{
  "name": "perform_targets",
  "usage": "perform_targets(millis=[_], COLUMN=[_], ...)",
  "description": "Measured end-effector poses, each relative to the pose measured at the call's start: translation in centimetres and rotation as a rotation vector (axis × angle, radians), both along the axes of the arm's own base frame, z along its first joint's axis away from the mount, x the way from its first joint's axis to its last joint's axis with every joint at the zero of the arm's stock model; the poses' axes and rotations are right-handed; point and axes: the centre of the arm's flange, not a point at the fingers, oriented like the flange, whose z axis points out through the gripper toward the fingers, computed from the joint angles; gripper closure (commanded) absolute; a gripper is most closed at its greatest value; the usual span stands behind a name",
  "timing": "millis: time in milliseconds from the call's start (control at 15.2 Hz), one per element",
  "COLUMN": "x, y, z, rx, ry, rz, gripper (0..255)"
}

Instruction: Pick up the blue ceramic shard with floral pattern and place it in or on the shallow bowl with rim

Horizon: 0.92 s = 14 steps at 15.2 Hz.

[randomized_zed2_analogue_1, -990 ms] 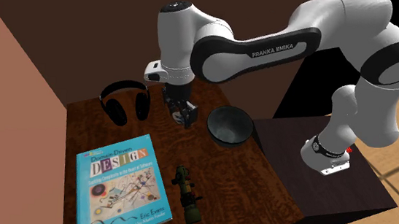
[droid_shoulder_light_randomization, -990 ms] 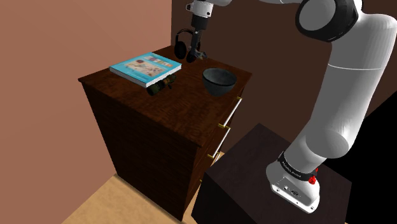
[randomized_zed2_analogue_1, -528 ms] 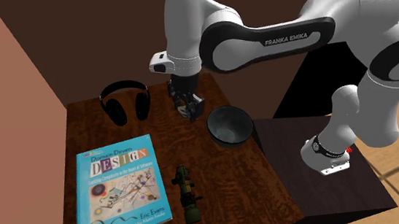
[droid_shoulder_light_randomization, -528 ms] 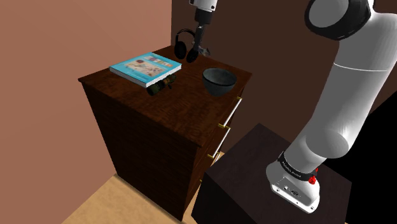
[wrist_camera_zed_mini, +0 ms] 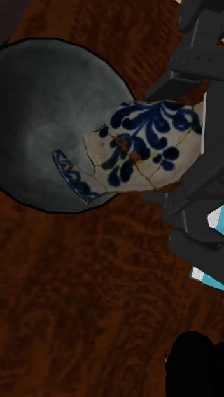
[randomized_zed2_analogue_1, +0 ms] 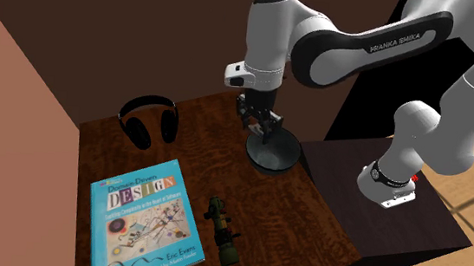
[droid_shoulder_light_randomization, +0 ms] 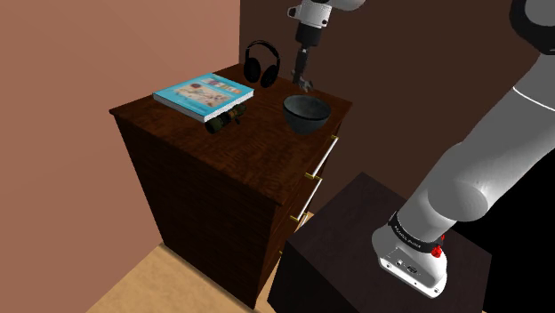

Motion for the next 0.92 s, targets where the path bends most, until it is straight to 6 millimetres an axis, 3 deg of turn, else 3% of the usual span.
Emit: perform_targets(millis=[264,924], x=[-4.8,-5.4], y=[-0.2,-0.5], z=[-0.4,-5.4], rx=[0.0,0.0], ry=[0.0,0.001], rz=[0.0,0.0], gripper=[255,255])
